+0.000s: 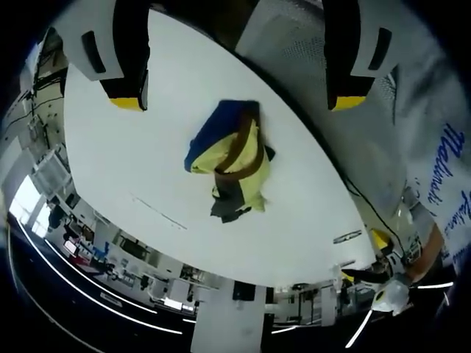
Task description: Fold the garment on the visible template until the final outline fits inside the template.
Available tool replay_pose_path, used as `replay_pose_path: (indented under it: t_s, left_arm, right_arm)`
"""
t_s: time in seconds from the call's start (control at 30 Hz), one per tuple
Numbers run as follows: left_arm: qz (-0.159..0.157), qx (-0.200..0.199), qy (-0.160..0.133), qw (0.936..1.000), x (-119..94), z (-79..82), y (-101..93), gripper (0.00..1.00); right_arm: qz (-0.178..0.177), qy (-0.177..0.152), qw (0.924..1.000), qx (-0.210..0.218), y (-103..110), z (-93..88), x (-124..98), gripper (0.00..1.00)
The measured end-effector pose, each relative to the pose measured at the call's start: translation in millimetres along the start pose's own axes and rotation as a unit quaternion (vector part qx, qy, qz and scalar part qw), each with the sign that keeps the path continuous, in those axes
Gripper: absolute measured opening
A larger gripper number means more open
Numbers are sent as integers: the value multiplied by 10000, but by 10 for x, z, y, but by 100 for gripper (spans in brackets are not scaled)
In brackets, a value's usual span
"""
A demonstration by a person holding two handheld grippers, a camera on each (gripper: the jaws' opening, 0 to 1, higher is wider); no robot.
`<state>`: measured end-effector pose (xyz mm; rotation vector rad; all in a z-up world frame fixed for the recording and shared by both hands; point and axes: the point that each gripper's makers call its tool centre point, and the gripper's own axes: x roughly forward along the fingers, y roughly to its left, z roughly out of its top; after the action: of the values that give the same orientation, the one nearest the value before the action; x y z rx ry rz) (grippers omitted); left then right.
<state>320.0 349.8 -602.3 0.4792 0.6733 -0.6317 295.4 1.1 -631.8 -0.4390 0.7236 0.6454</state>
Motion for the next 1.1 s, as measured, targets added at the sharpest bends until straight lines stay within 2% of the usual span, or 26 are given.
replay_pose_path:
  t_s: [0.27, 0.47, 0.53, 0.63, 0.8, 0.93, 1.1]
  left_arm:
    - [-161, 367, 38, 9992, 73, 148, 21, 95]
    - [-455, 799, -35, 9958, 183, 357, -12, 92]
    - [-462, 919, 4, 9947, 212, 404, -4, 91]
    - [-592, 1238, 44, 9905, 268, 501, -22, 91]
    - [-879, 1416, -85, 9860, 371, 673, -62, 90]
    - [-1060, 1669, -16, 9803, 499, 765, -98, 88]
    - [-1376, 1946, 23, 9712, 625, 896, -180, 81]
  right_arm:
    - [-9, -11, 10000, 63, 21, -50, 0, 100]
    - [25, 4, 9999, 130, 49, -96, 18, 100]
    - [36, 0, 9999, 154, 56, -110, 20, 100]
    - [49, -12, 9997, 230, 66, -133, 21, 99]
    - [111, 39, 9993, 345, 103, -195, 45, 95]
    - [181, -2, 9989, 440, 143, -216, 73, 93]
    - [261, 19, 9984, 501, 183, -257, 101, 90]
